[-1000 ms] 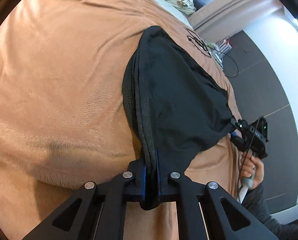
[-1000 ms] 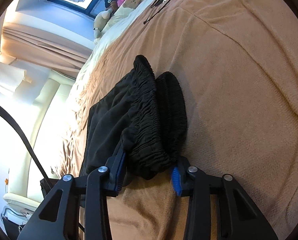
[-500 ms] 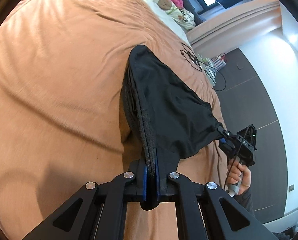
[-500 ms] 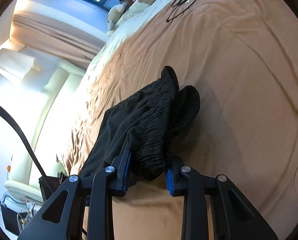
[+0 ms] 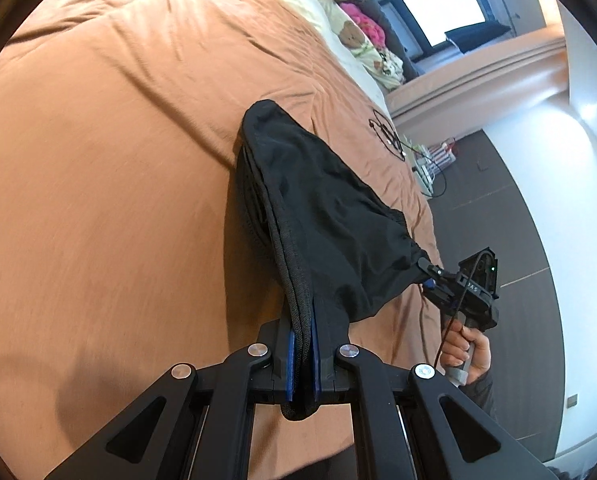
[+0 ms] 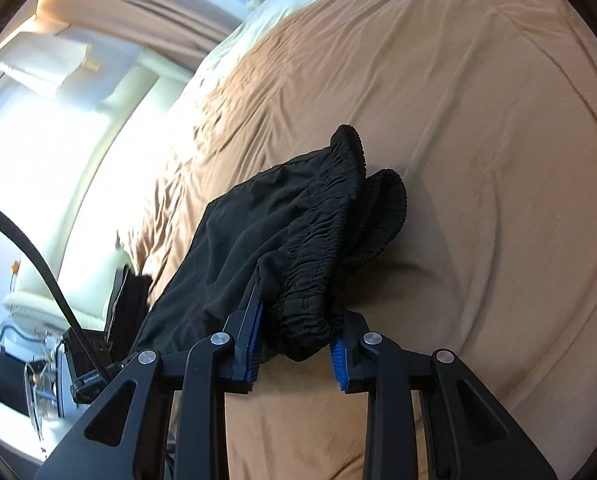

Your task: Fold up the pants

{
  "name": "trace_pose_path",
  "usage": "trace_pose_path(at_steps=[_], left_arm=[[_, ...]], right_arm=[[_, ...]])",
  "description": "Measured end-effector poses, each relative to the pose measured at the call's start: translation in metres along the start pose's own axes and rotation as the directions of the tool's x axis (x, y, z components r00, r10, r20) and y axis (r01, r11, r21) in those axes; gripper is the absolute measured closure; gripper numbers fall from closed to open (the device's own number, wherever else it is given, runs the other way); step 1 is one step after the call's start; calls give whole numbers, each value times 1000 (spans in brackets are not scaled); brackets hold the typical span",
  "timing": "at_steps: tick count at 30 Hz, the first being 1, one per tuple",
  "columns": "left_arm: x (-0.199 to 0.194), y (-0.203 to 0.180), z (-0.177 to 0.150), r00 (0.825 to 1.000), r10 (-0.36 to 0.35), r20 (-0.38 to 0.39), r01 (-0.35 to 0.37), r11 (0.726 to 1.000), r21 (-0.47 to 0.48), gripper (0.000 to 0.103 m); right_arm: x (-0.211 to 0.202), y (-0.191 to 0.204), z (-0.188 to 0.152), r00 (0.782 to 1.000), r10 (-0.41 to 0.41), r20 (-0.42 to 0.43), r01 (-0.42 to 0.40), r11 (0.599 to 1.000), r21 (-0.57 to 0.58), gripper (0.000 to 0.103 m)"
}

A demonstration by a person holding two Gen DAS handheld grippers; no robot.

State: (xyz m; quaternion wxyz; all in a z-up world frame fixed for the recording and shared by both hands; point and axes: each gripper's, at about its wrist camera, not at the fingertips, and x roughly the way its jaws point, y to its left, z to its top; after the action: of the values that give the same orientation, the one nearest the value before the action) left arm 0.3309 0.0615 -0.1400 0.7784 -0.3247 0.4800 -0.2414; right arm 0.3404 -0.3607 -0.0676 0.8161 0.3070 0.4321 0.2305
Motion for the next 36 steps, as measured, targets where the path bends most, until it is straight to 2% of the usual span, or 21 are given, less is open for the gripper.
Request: trace_pose_path(at_steps=[6,14,18,20,21,22,23,29,32,36], left_arm=[[-4,-8,-19,999,-2,35,3,999,-34,97],[23,3,-39,999,-27,31,30,996,-88,97],[39,15,-44,1000,6,14,-5,994,-112,96],[44,21,-45,1000,17,10,-15,991,-135,88],[44,24,-45,1000,15,11,-13,990,-141,73],[43,26,-45,1000,12,23,-9,989,-147,52],[39,29,-47,999,7,40,-1,989,-148,45],[36,32,-45,995,-19,94,34,987,-157,39],[40,30,-45,994,-14,109,30,988,-151,39],[42,30,-49,992,-21,124,41,987,-154,39]], right_arm=[[0,3,11,999,1,-45,-4,999,-50,77],[1,3,18,997,-78,-23,76,994,-75,81],[15,-8,14,992,-119,-43,116,992,-53,79],[21,-13,9,988,-135,-69,133,991,-26,74],[22,-16,7,987,-143,-73,142,990,-14,67],[20,-16,5,985,-157,-71,157,988,-10,63],[17,-11,4,984,-169,-61,169,986,-19,63],[-3,37,-12,969,-243,36,246,959,-142,63],[-1,62,-30,966,-246,74,256,949,-183,63],[2,83,-46,952,-286,111,305,924,-232,63]])
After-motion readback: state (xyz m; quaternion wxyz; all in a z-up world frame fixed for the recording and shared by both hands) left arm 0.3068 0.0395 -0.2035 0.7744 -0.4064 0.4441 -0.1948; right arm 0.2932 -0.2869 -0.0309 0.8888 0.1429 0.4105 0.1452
